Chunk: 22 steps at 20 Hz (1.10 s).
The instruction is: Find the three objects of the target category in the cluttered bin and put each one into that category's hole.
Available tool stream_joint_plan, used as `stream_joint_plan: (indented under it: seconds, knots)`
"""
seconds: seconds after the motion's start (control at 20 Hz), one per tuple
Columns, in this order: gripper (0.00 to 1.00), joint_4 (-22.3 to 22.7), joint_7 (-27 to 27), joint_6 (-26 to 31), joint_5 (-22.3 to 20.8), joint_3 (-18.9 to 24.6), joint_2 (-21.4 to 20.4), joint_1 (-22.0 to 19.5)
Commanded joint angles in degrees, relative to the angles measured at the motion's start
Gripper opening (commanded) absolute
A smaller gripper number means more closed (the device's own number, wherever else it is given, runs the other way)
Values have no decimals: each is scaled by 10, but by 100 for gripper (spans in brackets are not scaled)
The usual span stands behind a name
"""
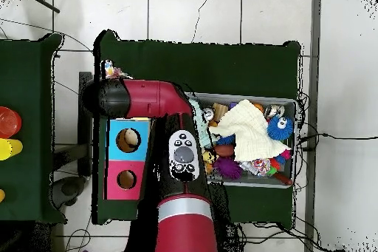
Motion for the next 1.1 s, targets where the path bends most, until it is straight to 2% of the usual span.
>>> stream_joint_plan:
  seconds: [0.05,0.35,0.85,1.05,1.1]
  knots:
    - [0,63,22,97,7,49,-9,-22]
    - [0,52,33,119,0,34,-11,-13]
    - [0,-3,56,149,-22,-5,2,8]
    - [0,-5,54,159,-27,-14,0,13]
    - [100,-3,54,158,-29,-17,-2,15]
